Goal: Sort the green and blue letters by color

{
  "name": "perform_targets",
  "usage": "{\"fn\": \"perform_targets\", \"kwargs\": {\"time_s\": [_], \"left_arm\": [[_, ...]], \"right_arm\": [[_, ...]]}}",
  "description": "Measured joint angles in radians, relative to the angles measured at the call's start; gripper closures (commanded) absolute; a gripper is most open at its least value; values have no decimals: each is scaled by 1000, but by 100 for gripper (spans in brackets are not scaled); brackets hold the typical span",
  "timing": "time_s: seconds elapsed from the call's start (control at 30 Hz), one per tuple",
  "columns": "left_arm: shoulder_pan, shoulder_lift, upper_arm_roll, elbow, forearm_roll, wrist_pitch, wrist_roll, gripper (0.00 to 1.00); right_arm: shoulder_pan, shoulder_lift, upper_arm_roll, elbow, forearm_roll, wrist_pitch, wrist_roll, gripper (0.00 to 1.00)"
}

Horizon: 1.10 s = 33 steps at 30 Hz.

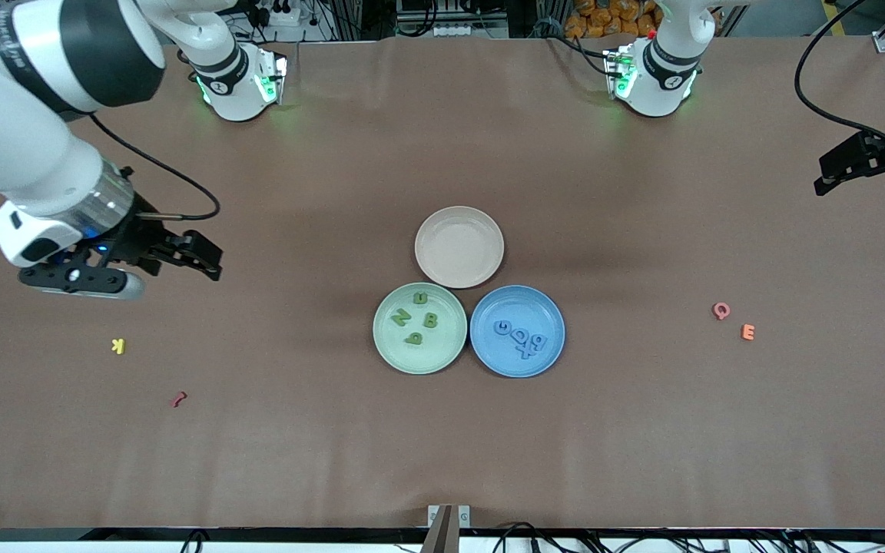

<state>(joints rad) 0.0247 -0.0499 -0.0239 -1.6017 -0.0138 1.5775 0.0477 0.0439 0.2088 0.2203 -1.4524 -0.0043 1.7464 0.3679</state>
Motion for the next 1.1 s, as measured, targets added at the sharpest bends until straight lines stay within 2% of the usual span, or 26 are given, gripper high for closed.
{"fn": "perform_targets", "kwargs": {"time_s": [0.77,1.1], "left_arm": [[0,5,-1,0,0,0,-2,0],[0,11,-1,0,0,-1,-2,0]], "right_arm": [[-16,-83,-174,-42,1,-85,-341,0],[-19,-105,-197,-85,1,-85,-394,0]]}}
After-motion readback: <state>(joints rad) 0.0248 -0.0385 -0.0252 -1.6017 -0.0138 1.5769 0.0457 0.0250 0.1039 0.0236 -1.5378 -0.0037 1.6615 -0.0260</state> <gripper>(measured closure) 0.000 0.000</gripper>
